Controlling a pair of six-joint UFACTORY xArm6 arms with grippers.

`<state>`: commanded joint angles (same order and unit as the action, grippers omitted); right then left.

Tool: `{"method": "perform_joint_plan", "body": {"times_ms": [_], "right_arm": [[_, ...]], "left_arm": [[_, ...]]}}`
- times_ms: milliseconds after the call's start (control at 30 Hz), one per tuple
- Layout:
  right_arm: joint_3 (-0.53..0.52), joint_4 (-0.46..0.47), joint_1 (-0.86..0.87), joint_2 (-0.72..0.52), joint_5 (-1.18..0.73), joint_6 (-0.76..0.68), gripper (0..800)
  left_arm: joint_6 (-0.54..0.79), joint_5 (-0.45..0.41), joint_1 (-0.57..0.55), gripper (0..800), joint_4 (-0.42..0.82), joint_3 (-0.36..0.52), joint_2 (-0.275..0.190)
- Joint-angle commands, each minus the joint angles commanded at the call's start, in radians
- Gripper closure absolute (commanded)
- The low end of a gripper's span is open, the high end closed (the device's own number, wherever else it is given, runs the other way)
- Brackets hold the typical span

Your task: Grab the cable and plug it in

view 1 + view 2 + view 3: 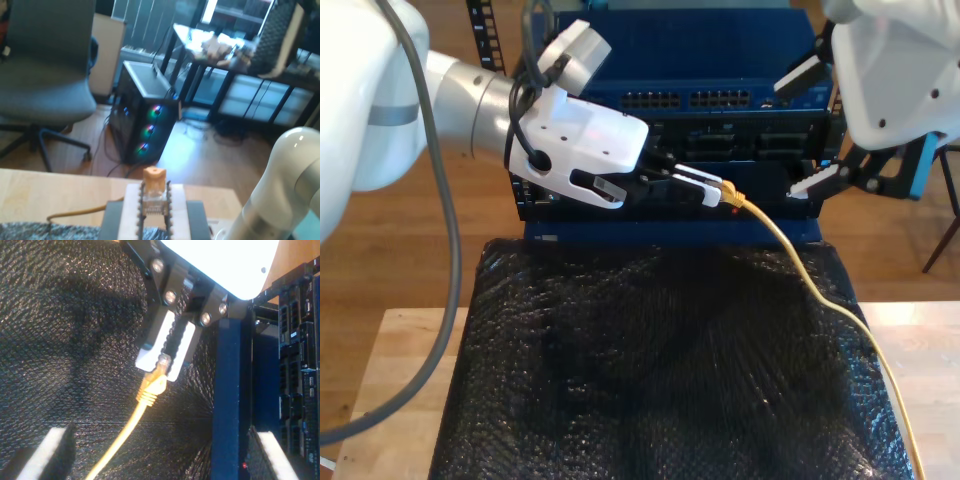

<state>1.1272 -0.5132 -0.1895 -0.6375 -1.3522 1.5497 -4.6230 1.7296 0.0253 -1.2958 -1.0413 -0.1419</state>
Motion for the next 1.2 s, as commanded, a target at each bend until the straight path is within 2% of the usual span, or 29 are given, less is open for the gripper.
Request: {"method": "perform_joint_plan", "body": {"times_ms": [133,333,500,733,867,1200], "right_arm": [[0.002,0.002,0.000,-0.020,0.000,0.002,4],[-0.003,0.000,-0.005,-0.035,0.000,0.018,4],[-0.057,-0.003,-0.009,-0.098,0.018,0.078,9],[-0.089,-0.012,-0.044,-0.104,0.034,0.101,9],[-0.123,-0.014,-0.060,-0.121,0.092,0.110,9],[-0.221,-0.011,-0.164,-0.176,0.261,0.155,4]], "left_arm": [[0.000,0.043,0.014,797,-0.040,-0.002,0.029],[-0.017,0.074,0.029,798,-0.061,-0.008,0.046],[-0.046,0.123,0.029,798,-0.080,-0.020,0.071],[-0.049,0.175,0.029,798,-0.104,-0.021,0.087],[-0.054,0.227,0.029,798,-0.152,-0.025,0.106],[-0.075,0.259,0.029,798,-0.155,-0.032,0.123]]}}
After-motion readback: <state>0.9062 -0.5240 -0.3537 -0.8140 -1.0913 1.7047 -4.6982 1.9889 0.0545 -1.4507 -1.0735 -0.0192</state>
